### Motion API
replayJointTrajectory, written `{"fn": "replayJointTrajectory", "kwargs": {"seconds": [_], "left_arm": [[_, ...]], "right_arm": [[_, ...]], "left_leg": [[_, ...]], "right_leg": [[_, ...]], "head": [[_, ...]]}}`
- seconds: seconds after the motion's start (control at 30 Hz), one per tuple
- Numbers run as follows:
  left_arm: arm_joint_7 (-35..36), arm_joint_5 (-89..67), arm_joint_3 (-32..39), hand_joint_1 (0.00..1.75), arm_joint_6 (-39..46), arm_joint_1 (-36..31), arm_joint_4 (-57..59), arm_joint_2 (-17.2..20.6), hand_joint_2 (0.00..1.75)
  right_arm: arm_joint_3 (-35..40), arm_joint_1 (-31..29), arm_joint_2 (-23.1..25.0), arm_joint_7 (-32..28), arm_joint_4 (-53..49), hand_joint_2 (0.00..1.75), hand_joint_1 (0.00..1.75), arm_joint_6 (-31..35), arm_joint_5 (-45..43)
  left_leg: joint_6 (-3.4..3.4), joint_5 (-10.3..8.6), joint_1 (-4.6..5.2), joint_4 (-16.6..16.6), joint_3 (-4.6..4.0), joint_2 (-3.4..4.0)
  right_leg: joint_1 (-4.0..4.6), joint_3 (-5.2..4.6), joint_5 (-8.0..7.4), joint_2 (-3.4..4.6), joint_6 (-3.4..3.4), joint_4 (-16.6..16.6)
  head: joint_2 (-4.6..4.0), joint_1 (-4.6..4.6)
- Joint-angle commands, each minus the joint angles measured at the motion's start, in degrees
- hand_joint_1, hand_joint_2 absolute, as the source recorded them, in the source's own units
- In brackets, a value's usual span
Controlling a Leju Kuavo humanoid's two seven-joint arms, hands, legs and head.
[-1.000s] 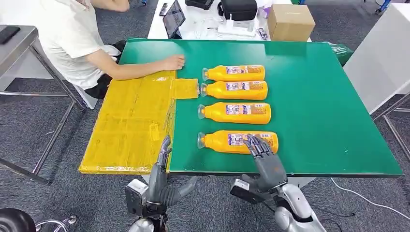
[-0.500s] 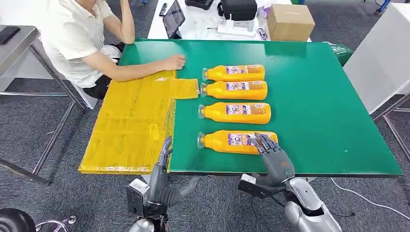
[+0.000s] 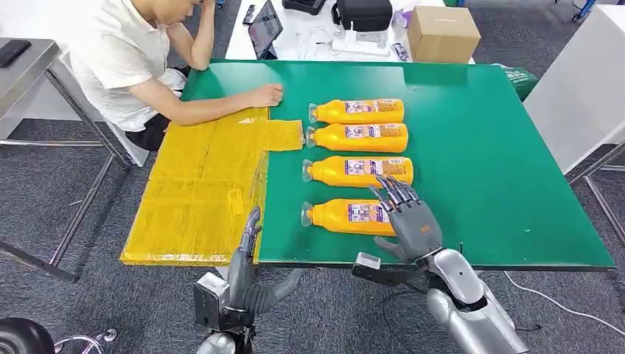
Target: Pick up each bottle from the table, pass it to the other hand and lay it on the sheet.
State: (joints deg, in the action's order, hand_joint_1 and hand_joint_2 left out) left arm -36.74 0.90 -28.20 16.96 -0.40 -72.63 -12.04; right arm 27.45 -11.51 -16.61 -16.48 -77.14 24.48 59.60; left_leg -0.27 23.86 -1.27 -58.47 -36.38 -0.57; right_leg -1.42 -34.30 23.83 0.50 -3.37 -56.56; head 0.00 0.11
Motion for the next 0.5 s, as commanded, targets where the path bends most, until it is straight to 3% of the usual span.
{"fn": "replayJointTrajectory", "kwargs": {"seconds": [0.03,0.17,0.5], "left_arm": [[0.43,0.61,-0.1,0.0,-0.79,-1.15,2.73,0.03,1.75],[0.48,0.92,-0.52,0.0,-1.47,-1.14,2.79,0.39,1.75],[0.55,0.88,-1.16,0.0,-1.89,-1.12,2.42,0.67,1.75]], "right_arm": [[3.11,-4.27,0.34,1.24,2.27,1.75,0.0,-1.75,-3.01],[2.13,-6.58,0.66,1.48,10.87,1.75,0.0,-7.43,-7.42],[1.18,-8.56,2.24,0.48,17.54,1.75,0.0,-3.7,-6.04]], "left_leg": [[0.11,0.12,0.02,0.05,0.33,0.19],[0.07,0.04,0.0,0.05,0.2,0.13],[0.08,0.06,-0.01,0.09,0.29,0.13]], "right_leg": [[0.03,0.28,0.06,0.08,0.19,0.06],[0.03,0.19,0.0,0.06,0.11,0.08],[0.05,0.27,0.02,0.05,0.15,0.11]], "head": [[0.0,0.0],[0.0,0.02],[0.0,0.0]]}}
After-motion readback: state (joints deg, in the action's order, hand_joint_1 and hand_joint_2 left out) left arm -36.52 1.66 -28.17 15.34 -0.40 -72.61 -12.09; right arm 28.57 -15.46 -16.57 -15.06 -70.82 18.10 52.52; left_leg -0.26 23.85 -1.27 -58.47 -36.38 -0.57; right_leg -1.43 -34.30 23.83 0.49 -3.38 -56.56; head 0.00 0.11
